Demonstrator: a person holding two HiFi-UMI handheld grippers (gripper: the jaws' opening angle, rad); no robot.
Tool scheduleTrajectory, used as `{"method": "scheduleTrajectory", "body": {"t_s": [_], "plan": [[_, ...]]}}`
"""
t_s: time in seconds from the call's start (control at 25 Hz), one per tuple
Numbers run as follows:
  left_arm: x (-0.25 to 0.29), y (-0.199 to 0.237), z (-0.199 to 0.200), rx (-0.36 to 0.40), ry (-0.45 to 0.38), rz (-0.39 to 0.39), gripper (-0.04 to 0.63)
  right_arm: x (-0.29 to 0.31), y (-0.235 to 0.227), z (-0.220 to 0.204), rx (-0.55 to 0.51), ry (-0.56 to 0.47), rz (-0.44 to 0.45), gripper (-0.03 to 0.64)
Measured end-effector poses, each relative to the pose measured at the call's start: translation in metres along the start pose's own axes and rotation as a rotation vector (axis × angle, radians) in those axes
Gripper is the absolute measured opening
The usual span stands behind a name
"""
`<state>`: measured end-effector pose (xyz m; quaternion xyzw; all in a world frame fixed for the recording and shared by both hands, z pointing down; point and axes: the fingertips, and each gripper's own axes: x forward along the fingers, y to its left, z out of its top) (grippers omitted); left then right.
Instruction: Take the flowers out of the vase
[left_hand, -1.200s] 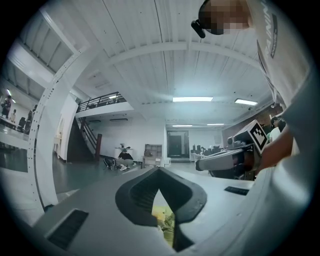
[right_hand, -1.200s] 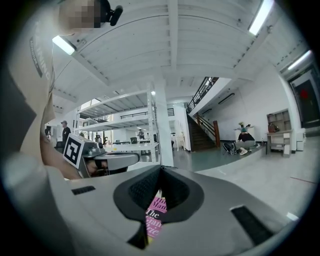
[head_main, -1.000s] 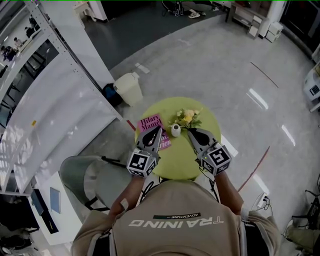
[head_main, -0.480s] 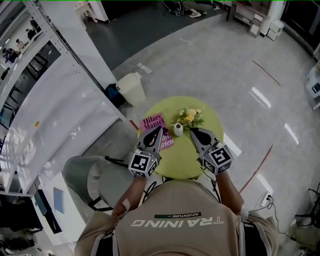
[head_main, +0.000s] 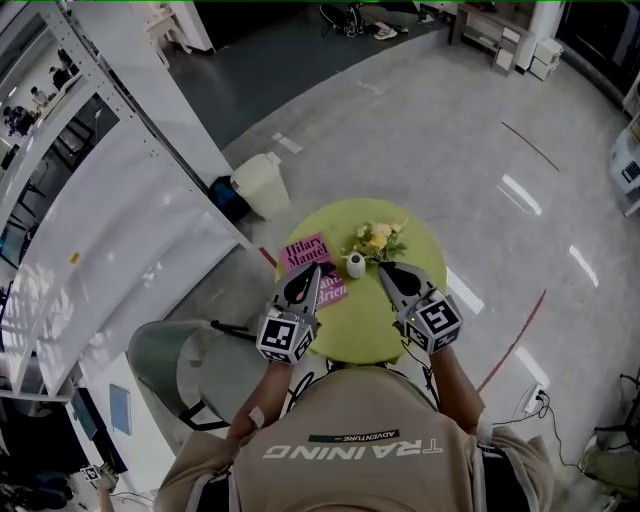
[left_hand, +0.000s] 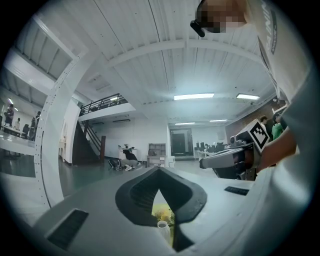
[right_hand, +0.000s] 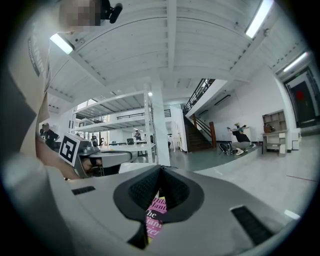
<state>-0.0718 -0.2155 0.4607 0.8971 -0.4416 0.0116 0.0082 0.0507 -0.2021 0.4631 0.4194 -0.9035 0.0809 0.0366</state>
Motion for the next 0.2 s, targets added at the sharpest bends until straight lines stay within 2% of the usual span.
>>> {"method": "scheduleTrajectory", "body": {"t_s": [0.2], "plan": [[-0.0015,0.0017,-0.0054,-0.005,0.005,0.006,0.002,0.0024,0.0016,-0.0055,0.010,0.000,-0.009,-0.002]]}}
